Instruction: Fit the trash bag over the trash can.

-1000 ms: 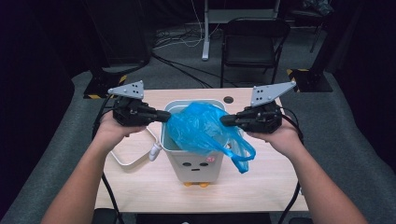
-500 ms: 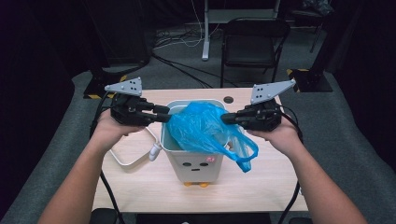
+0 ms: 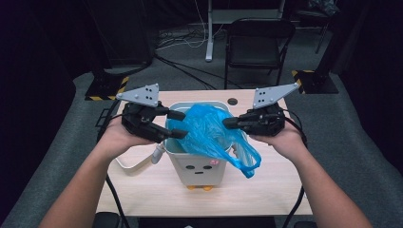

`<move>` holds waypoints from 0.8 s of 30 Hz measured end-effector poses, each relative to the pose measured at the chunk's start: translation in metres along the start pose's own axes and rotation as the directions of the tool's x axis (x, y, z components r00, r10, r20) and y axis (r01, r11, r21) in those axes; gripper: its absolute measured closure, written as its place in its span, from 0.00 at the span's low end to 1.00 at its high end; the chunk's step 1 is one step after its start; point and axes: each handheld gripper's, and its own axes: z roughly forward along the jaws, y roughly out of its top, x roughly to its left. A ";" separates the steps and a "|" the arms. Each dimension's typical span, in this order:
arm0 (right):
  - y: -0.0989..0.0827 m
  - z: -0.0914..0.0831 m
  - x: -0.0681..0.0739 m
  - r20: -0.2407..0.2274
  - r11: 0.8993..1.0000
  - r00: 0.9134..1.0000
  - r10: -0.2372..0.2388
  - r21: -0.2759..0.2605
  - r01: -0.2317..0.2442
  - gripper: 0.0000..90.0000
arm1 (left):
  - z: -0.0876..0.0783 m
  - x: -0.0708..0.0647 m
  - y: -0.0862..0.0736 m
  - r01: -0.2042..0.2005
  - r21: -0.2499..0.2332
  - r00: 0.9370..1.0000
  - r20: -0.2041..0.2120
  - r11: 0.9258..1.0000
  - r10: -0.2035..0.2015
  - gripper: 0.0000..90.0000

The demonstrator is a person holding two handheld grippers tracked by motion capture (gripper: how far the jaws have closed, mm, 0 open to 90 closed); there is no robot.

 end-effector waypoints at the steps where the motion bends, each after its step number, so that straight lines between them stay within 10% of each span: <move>1: 0.000 0.000 0.000 -0.001 1.000 1.000 0.000 0.000 0.000 0.98 | 0.002 -0.001 0.001 -0.007 0.003 1.000 0.009 1.000 0.007 0.49; 11: 0.000 -0.003 0.005 -0.002 1.000 1.000 -0.008 -0.001 0.008 0.98 | 0.011 -0.007 -0.008 -0.055 0.065 0.996 0.077 0.996 0.050 1.00; 21: -0.003 -0.014 0.003 0.022 1.000 1.000 0.009 -0.011 -0.009 0.98 | -0.006 -0.005 -0.019 -0.021 0.029 0.999 0.041 0.999 0.020 1.00; 24: -0.004 -0.014 0.004 0.022 1.000 1.000 0.010 -0.010 -0.010 0.98 | -0.006 -0.004 -0.015 0.020 -0.011 0.999 0.030 1.000 -0.020 0.75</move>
